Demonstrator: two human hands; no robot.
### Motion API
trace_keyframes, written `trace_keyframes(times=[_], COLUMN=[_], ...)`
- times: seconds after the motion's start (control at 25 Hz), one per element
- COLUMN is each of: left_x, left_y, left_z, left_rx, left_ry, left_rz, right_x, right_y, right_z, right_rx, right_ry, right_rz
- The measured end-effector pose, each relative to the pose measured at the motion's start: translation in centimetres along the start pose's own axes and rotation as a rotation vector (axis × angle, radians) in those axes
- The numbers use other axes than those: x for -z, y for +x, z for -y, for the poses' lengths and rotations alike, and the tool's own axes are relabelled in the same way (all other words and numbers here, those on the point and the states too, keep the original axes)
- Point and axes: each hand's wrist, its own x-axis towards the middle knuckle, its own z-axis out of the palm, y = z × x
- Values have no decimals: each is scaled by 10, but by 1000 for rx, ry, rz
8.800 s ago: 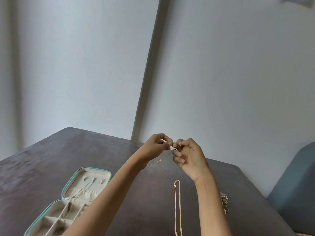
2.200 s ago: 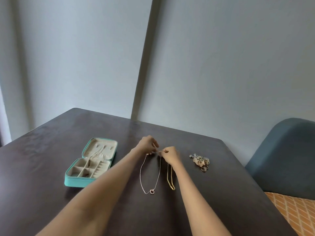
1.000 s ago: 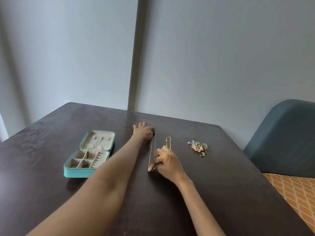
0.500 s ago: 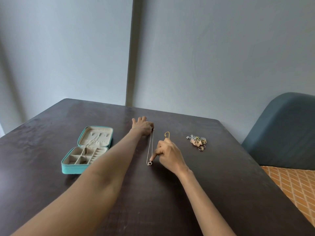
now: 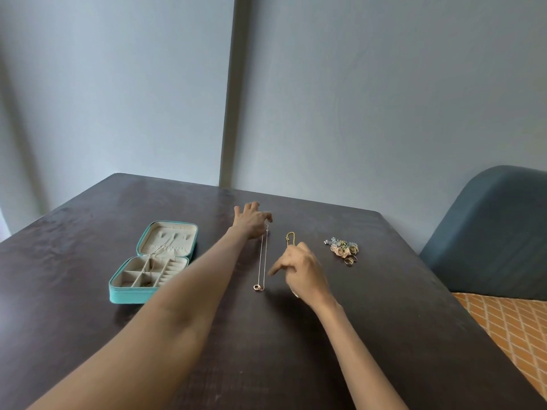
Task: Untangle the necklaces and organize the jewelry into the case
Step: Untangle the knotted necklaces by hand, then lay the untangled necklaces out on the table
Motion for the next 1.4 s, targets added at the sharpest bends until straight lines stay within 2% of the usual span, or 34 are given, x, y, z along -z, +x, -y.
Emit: trace_keyframes(times=[0.12, 0.2, 0.28, 0.56, 0.84, 1.08, 1.24, 1.4], left_x=[5, 5, 0, -12, -17, -13, -2, 28], left_y=[-2, -5, -7, -2, 8, 13, 8, -3], left_z=[-13, -24, -32, -40, -47, -49, -46, -30], left_rx=[-127, -205, -231, -178, -81, -71, -107, -62], left_ry=[-56, -40, -5, 25, 55, 62, 34, -7], left_rz=[-50, -8, 27, 19, 16, 38, 25, -56], right_x=[15, 20, 17, 16, 15, 13, 12, 12], right_y=[-3, -10, -19, -28, -30, -29, -29, -22], right_z=[-19, -24, -22, -23, -24, -27, -29, -27], right_rx=[-212, -241, -187, -120, -74, -80, -75, -211], right_ry=[-11, -42, -80, -111, -37, -37, -12, 72], right_rz=[-198, -223, -177, -68, -45, -43, -82, -225])
